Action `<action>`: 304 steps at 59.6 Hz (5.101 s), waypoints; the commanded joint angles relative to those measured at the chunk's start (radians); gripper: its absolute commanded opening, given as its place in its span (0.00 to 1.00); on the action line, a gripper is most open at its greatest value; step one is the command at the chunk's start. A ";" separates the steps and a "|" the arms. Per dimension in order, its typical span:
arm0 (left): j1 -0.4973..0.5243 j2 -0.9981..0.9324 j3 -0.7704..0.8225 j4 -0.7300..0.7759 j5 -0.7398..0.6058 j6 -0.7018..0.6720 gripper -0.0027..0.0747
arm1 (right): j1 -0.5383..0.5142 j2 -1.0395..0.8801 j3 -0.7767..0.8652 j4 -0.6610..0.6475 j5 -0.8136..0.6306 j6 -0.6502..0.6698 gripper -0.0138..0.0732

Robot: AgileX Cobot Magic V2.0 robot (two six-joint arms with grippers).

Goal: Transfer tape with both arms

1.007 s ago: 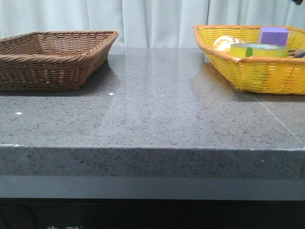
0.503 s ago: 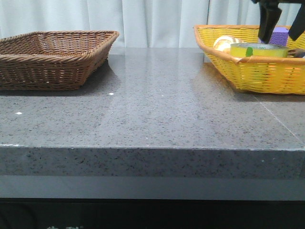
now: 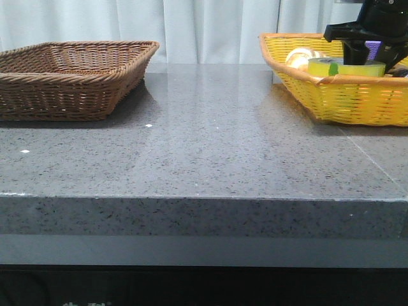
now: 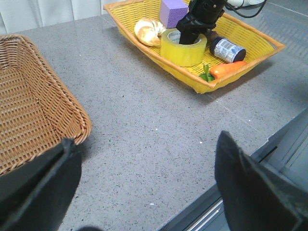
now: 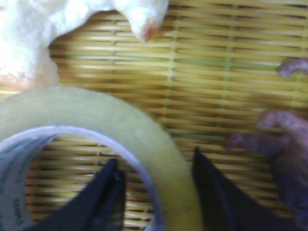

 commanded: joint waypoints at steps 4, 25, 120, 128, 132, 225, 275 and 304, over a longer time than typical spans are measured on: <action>-0.008 0.006 -0.035 -0.013 -0.075 -0.002 0.76 | -0.006 -0.069 -0.049 0.001 -0.026 -0.011 0.37; -0.008 0.006 -0.035 -0.013 -0.075 -0.002 0.76 | -0.006 -0.159 -0.129 0.010 0.061 -0.011 0.37; -0.008 0.006 -0.035 -0.013 -0.075 -0.002 0.76 | 0.489 -0.091 -0.032 -0.019 -0.032 -0.170 0.61; -0.008 0.006 -0.035 -0.013 -0.075 -0.002 0.76 | 0.489 -0.119 -0.066 0.008 -0.003 -0.169 0.67; -0.008 0.006 -0.035 -0.013 -0.075 -0.002 0.76 | 0.489 -0.152 -0.066 0.029 -0.004 -0.169 0.67; -0.008 0.194 -0.169 0.026 0.034 0.062 0.76 | 0.482 -1.315 1.094 0.194 -0.450 -0.123 0.67; -0.008 1.095 -1.008 -0.063 0.582 0.652 0.76 | 0.482 -1.282 1.094 0.194 -0.449 -0.123 0.67; -0.011 1.306 -1.131 -0.080 0.588 0.653 0.76 | 0.482 -1.282 1.094 0.194 -0.449 -0.123 0.67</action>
